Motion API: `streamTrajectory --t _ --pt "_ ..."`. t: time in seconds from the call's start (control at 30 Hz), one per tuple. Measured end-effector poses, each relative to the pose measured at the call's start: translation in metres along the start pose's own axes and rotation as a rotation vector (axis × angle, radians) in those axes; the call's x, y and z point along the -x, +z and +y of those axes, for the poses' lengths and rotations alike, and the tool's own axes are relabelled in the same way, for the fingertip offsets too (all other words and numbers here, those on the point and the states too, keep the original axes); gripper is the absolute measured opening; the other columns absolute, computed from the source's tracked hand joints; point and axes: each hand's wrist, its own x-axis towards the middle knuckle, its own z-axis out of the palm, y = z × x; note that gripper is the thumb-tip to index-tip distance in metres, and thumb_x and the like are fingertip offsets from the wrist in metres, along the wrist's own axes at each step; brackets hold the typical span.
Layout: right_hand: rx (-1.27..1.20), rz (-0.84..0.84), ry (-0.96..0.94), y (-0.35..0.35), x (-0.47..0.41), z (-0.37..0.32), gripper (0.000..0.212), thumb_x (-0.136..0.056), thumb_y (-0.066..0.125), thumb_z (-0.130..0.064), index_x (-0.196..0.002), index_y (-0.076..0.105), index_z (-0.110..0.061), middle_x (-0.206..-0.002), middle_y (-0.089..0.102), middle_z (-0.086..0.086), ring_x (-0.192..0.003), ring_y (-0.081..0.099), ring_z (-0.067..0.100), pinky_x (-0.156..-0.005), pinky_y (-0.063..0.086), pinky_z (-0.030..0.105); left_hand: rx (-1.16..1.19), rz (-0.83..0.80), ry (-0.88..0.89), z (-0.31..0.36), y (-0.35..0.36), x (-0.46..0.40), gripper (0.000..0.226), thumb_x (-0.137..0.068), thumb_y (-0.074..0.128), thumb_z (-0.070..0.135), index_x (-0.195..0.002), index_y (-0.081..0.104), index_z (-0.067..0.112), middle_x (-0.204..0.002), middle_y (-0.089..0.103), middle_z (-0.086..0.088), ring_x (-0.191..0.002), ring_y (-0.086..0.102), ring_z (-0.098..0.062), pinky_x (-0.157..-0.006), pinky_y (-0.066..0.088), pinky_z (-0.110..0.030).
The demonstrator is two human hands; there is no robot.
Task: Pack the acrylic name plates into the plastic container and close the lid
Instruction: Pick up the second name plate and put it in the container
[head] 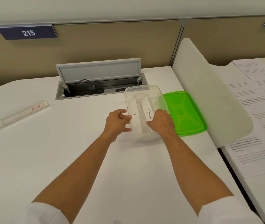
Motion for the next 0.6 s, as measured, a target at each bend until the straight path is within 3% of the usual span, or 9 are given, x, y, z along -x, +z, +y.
streamTrajectory --t 0.23,0.33,0.47,0.6 --pt "0.022 0.039 -0.016 0.0 0.003 -0.001 0.039 -0.09 0.062 -0.037 -0.113 0.059 -0.006 -0.118 0.059 0.016 -0.108 0.059 0.035 -0.074 0.046 0.035 -0.001 0.011 -0.013 0.0 0.001 0.002 0.043 -0.09 0.07 0.015 -0.129 0.056 0.005 -0.098 0.069 -0.014 -0.095 0.069 -0.026 -0.059 0.061 -0.034" --pt "0.0 0.08 -0.031 -0.001 0.005 -0.001 0.036 -0.091 0.059 -0.036 -0.11 0.059 -0.005 -0.115 0.06 0.017 -0.106 0.059 0.035 -0.073 0.046 0.036 -0.03 0.045 0.018 -0.003 0.0 0.004 0.042 -0.089 0.071 0.02 -0.126 0.057 0.006 -0.095 0.068 -0.011 -0.089 0.07 -0.022 -0.058 0.061 -0.03" --pt "-0.061 0.157 -0.049 -0.003 0.01 0.001 0.036 -0.092 0.057 -0.038 -0.108 0.059 -0.005 -0.109 0.063 0.019 -0.099 0.06 0.038 -0.071 0.046 0.037 -0.118 0.115 0.085 -0.008 -0.006 0.012 0.038 -0.089 0.069 0.033 -0.119 0.063 0.011 -0.094 0.069 -0.002 -0.077 0.07 -0.012 -0.07 0.063 -0.034" --pt "-0.167 0.248 -0.105 -0.005 0.019 -0.007 0.034 -0.091 0.059 -0.037 -0.112 0.063 -0.01 -0.107 0.069 0.013 -0.096 0.063 0.036 -0.071 0.045 0.035 -0.156 0.16 0.119 -0.014 -0.028 0.027 0.029 -0.09 0.066 0.034 -0.111 0.068 0.015 -0.101 0.07 -0.002 -0.08 0.07 -0.015 -0.07 0.062 -0.035"
